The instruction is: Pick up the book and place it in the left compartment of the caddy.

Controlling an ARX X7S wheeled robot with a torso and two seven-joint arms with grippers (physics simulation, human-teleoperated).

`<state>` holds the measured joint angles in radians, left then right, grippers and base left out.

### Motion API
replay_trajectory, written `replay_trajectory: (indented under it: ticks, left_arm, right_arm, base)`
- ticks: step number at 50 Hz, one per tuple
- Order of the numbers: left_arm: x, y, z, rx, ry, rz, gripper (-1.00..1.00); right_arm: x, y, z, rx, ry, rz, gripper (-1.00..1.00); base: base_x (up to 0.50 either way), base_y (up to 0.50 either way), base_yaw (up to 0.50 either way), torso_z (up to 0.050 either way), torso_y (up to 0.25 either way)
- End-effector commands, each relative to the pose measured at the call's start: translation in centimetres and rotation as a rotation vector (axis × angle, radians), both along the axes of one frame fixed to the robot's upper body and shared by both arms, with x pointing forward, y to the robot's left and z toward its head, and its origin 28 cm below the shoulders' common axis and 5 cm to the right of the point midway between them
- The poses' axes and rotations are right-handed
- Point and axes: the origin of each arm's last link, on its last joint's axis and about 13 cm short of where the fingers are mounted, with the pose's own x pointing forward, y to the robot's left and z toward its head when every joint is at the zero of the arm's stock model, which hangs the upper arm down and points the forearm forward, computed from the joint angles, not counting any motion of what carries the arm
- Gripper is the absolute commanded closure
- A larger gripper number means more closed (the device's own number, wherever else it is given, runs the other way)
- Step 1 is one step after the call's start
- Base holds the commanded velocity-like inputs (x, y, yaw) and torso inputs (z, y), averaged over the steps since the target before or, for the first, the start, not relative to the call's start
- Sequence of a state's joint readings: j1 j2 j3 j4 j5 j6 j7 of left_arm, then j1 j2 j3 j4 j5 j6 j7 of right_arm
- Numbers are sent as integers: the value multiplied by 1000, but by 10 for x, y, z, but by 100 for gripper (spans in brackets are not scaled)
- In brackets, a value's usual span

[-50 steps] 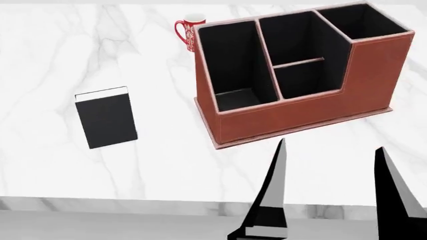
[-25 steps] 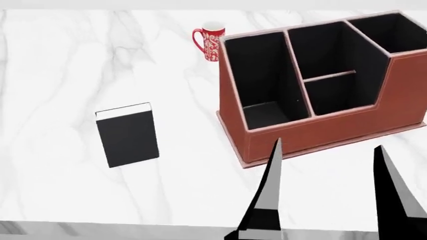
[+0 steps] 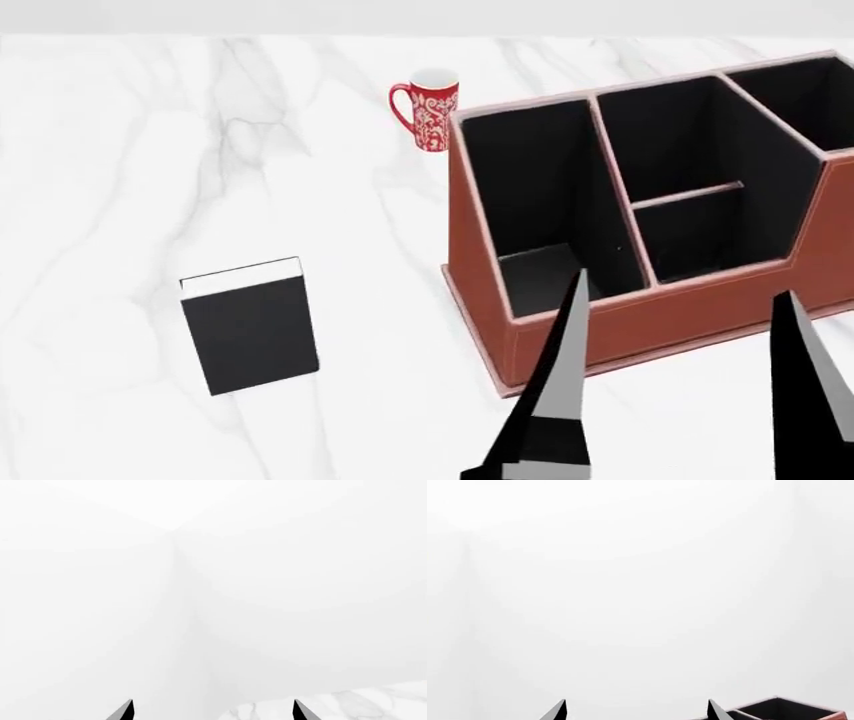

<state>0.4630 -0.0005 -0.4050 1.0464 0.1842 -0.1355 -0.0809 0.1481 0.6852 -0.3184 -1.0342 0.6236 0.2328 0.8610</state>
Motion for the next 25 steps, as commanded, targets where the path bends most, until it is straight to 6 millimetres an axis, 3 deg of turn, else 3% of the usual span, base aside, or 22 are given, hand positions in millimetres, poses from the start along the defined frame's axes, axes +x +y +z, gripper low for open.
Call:
replay_trajectory:
  ticks: [1,15,25]
  left_arm:
    - [0,0,0,0,0,-1,-100]
    - [0,1,0,-1,1,0,-100]
    - [2,0,0,0,4,-2,-100]
  right_arm:
    - [0,-1,0,8,-6,-7,-100]
    - [0,-2,1,65,30,1,-100]
    - [0,-1,0,34,30,0,-100]
  base:
    - [0,-258,0,0,0]
    - [8,-143,0,0,0]
    - [416,-357,0,0,0]
